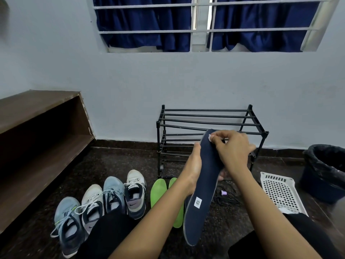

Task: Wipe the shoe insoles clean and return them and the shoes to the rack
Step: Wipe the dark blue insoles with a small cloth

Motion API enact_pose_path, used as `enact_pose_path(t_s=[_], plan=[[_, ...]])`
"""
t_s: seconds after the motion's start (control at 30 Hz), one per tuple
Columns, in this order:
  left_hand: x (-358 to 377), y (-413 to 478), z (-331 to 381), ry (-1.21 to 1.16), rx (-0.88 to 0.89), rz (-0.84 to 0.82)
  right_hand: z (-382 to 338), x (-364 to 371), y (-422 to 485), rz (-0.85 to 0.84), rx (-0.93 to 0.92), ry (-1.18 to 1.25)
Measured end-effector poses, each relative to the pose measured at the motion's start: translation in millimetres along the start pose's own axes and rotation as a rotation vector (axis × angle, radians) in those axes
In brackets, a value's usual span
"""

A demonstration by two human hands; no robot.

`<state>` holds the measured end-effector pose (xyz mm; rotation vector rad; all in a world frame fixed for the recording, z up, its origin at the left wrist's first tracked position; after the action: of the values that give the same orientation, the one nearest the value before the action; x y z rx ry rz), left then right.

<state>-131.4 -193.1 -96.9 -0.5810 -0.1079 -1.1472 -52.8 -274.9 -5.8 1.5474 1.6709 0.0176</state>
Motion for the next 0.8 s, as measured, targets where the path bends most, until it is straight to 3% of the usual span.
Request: enact_pose_path(t_s=[0.33,0.5,0.6,0.7,0.8], plan=[[-28,1,7,0.02,0.008,0.132,-26,31,-31,-0.183,-0.194,0.091],[-24,2,7,-0.001,0.027,0.139,-26,15,-20,-0.065,-0.246,-0.08],[-10,-1,6,-0.011,0.019,0.085,-17,4,-10,0.018,-0.18,-0.159],[1,-5,4,-0.02,-0.008,0.05,-5,0,-4,0.005,-0.08,-0.134],[-6,-1,3,-0.006,-0.009,0.066,-13,9,-8,-0.065,-0.127,-0.105]])
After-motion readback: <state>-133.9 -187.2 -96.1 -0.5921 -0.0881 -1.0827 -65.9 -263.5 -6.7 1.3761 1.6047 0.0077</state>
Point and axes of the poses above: each hand's wrist, its own y-axis towards the middle knuckle, its own x-axis out of the palm, z = x × y, the point moved 10 cm from there along y, towards the middle knuckle, and after that the axes turned 5 degrees about -x, right-handed, at the moved point
